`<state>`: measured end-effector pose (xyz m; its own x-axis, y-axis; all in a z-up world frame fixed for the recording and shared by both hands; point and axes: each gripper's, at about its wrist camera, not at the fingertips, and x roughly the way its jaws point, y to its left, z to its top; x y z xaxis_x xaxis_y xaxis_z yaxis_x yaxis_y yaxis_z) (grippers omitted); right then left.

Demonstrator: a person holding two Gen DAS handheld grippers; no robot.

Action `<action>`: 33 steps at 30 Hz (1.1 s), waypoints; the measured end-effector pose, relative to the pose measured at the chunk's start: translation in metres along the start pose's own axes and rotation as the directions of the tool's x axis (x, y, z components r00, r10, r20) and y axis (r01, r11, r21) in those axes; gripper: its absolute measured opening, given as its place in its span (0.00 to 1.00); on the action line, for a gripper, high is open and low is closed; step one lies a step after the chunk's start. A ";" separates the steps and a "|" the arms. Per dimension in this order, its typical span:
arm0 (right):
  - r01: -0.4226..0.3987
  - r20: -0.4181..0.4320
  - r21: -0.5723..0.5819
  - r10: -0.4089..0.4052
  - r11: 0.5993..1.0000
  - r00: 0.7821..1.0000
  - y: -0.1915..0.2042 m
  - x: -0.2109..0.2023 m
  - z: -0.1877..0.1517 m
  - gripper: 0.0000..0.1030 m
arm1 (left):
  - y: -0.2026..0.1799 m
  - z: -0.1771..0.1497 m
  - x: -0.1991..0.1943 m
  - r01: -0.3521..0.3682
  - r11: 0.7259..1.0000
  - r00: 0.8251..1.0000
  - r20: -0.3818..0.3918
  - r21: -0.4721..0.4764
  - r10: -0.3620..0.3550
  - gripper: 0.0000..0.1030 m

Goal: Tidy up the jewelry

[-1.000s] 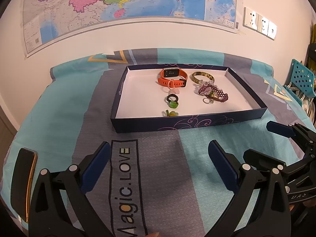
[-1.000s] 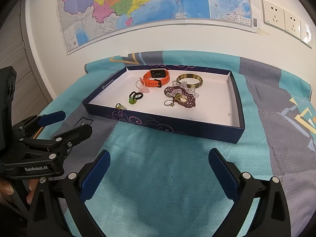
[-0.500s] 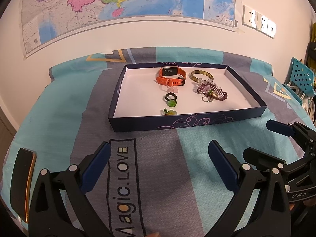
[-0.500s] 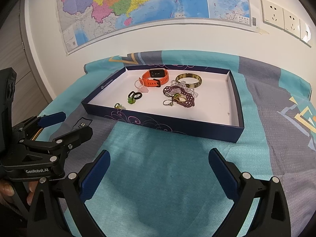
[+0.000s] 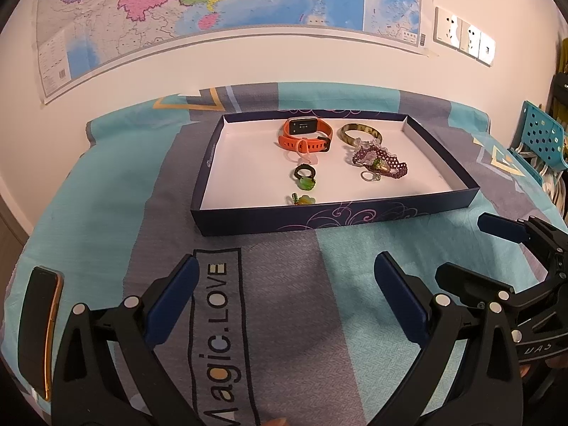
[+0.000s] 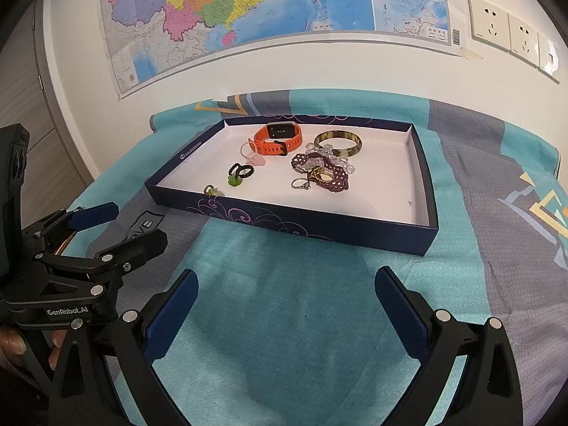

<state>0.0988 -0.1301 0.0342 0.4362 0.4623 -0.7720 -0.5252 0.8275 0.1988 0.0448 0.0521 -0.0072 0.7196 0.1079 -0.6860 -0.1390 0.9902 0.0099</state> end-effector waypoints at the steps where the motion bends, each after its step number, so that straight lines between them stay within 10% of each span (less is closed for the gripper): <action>1: 0.000 0.000 0.000 0.000 1.000 1.000 0.000 0.000 0.000 0.94 | 0.000 0.000 0.000 -0.001 1.000 1.000 0.000 0.000 0.001 0.94; 33: 0.001 -0.001 0.005 -0.001 1.000 1.000 -0.004 -0.001 0.002 0.94 | -0.005 0.000 0.002 0.010 1.000 1.000 0.004 0.014 -0.010 0.94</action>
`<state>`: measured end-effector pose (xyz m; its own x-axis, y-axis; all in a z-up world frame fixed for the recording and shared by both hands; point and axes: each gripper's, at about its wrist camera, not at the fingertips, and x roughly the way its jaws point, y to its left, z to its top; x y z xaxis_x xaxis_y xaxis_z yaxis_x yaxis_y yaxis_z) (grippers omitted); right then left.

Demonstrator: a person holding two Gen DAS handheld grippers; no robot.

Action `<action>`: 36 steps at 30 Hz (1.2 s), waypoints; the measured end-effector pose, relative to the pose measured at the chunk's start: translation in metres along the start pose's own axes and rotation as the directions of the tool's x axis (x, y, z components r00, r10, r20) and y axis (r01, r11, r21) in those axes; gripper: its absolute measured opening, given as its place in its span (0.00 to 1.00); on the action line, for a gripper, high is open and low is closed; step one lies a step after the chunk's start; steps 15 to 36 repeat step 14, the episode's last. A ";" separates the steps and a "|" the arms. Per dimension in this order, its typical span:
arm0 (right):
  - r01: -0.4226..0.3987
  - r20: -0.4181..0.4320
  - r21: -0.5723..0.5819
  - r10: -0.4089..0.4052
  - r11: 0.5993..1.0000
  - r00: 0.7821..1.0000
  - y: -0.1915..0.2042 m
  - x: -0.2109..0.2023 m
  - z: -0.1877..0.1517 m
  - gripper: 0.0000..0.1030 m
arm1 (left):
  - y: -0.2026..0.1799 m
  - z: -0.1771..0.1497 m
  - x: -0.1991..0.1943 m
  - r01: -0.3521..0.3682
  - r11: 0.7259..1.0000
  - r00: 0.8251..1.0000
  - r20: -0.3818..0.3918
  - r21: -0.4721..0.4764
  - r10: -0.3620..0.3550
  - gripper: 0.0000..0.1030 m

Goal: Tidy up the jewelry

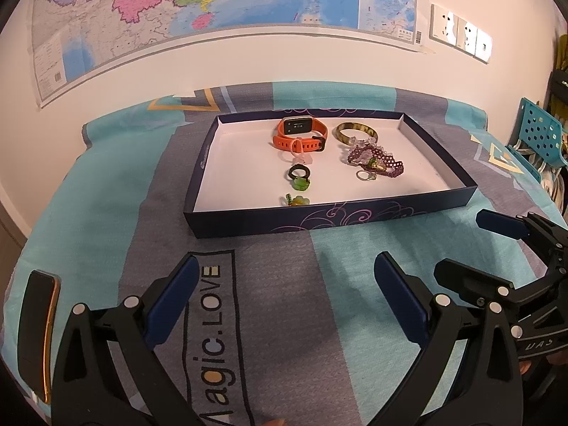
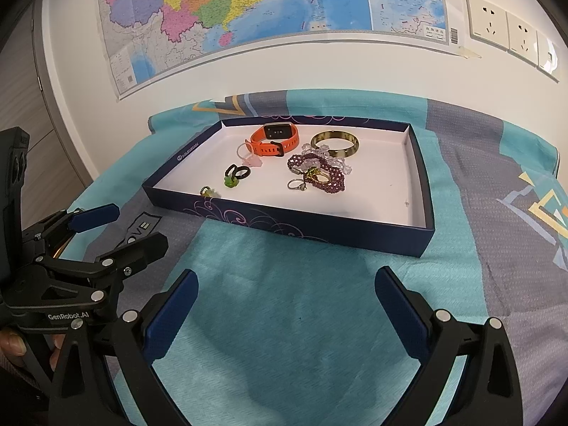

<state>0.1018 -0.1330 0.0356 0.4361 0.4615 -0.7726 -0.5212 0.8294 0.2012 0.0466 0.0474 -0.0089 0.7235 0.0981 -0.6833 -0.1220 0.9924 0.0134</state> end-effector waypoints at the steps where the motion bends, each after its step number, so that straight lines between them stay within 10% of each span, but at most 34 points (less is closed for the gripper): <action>1: -0.001 0.000 0.000 0.001 1.000 1.000 0.000 0.000 0.000 0.94 | -0.001 0.000 0.000 -0.005 1.000 1.000 0.001 0.005 0.005 0.94; 14: 0.144 -0.047 -0.026 -0.145 0.989 0.988 -0.075 -0.012 0.008 0.94 | 0.029 -0.004 0.009 0.045 0.998 0.997 -0.053 -0.052 -0.048 0.94; 36: 0.144 -0.047 -0.026 -0.145 0.989 0.988 -0.075 -0.012 0.008 0.94 | 0.029 -0.004 0.009 0.045 0.998 0.997 -0.053 -0.052 -0.048 0.94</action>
